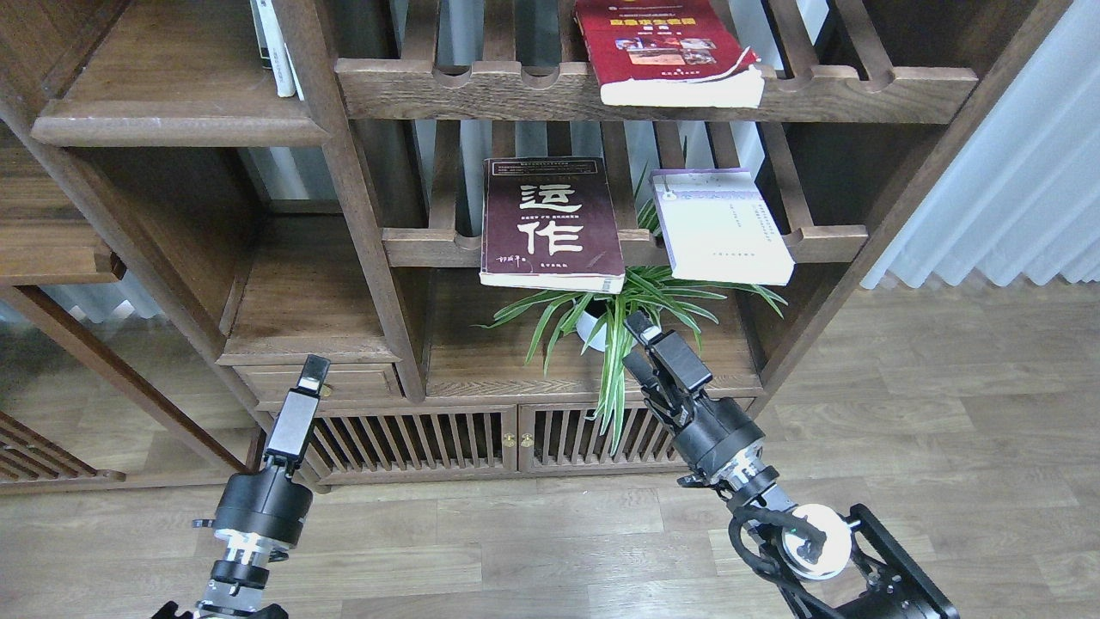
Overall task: Organize books on shelf
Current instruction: 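Move the right gripper up toward the white book on the middle shelf, then grasp the white book with the right gripper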
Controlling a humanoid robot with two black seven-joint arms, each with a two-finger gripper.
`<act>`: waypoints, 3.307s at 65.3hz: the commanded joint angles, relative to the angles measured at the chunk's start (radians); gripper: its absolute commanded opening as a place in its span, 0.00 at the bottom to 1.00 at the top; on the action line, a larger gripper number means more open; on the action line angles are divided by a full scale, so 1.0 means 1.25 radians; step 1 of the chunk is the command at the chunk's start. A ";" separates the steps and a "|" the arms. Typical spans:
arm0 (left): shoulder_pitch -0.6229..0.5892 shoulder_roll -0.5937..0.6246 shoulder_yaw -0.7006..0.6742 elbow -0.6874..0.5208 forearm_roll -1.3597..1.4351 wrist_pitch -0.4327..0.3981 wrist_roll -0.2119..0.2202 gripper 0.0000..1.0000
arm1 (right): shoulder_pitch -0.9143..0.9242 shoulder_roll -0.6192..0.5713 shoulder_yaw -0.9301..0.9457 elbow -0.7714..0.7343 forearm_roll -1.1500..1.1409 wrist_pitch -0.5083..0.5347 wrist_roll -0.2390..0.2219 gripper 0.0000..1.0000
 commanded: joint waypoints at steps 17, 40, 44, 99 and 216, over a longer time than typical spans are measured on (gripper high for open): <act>-0.041 0.003 0.005 0.073 -0.027 0.000 0.002 1.00 | 0.034 0.000 -0.002 -0.054 -0.002 0.002 -0.001 0.99; 0.042 -0.030 -0.051 0.081 -0.026 0.000 0.051 1.00 | 0.051 0.000 -0.047 -0.162 0.001 0.003 0.007 0.99; 0.042 -0.018 -0.061 0.089 -0.026 0.000 0.052 1.00 | 0.051 0.000 -0.066 -0.168 0.003 0.002 0.007 0.99; 0.073 -0.013 -0.056 0.124 -0.030 0.000 0.054 1.00 | 0.020 0.000 -0.147 -0.212 0.003 0.117 -0.003 0.99; 0.063 0.028 -0.072 0.138 -0.061 0.000 0.054 1.00 | 0.300 0.000 0.162 -0.353 0.194 -0.085 0.117 0.05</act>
